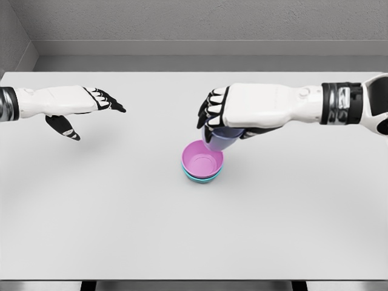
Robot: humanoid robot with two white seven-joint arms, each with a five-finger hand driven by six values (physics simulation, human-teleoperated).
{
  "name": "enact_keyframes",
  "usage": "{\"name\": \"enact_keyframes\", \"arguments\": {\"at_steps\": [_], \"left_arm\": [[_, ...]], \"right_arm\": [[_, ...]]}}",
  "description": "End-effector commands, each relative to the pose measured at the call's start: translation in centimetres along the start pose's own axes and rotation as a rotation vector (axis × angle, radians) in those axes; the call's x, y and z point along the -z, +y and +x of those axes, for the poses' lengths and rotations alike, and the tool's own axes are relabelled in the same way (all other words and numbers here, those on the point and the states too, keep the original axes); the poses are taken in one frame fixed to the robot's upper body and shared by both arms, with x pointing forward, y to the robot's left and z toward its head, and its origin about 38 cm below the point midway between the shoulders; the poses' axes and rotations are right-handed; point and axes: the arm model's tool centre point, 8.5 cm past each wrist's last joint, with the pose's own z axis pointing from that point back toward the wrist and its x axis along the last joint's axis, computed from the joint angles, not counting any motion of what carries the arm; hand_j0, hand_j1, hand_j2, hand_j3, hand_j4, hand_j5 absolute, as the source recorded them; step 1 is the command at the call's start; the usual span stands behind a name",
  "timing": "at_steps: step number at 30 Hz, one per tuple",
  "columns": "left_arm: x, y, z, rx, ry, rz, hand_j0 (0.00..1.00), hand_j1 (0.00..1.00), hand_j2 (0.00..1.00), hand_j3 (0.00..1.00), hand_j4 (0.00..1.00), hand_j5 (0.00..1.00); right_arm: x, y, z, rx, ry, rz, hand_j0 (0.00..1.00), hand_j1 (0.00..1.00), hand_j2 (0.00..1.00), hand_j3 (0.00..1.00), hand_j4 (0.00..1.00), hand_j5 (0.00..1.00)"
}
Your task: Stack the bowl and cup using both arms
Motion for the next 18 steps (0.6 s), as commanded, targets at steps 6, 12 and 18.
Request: {"name": "enact_keyframes", "arguments": {"at_steps": [6, 12, 18], "left_arm": [[-0.1, 0.0, -0.1, -0.004, 0.003, 0.002, 1.00, 1.00, 1.00, 1.00, 1.00, 1.00], [-0.1, 0.0, -0.1, -0.006, 0.001, 0.003, 1.00, 1.00, 1.00, 1.00, 1.00, 1.00], [-0.1, 0.0, -0.1, -0.006, 0.001, 0.003, 1.00, 1.00, 1.00, 1.00, 1.00, 1.00]], "right_arm": [[1.2, 0.1, 0.5, 0.008, -0.035, 0.002, 0.56, 0.56, 0.56, 0.56, 0.56, 0.56], [2.5, 0.7, 1.1, 0.020, -0.071, 0.007, 0.56, 0.56, 0.56, 0.56, 0.56, 0.56], [2.4, 0.7, 0.8, 0.024, -0.062, 0.008, 0.57, 0.57, 0.57, 0.57, 0.57, 0.57]]}}
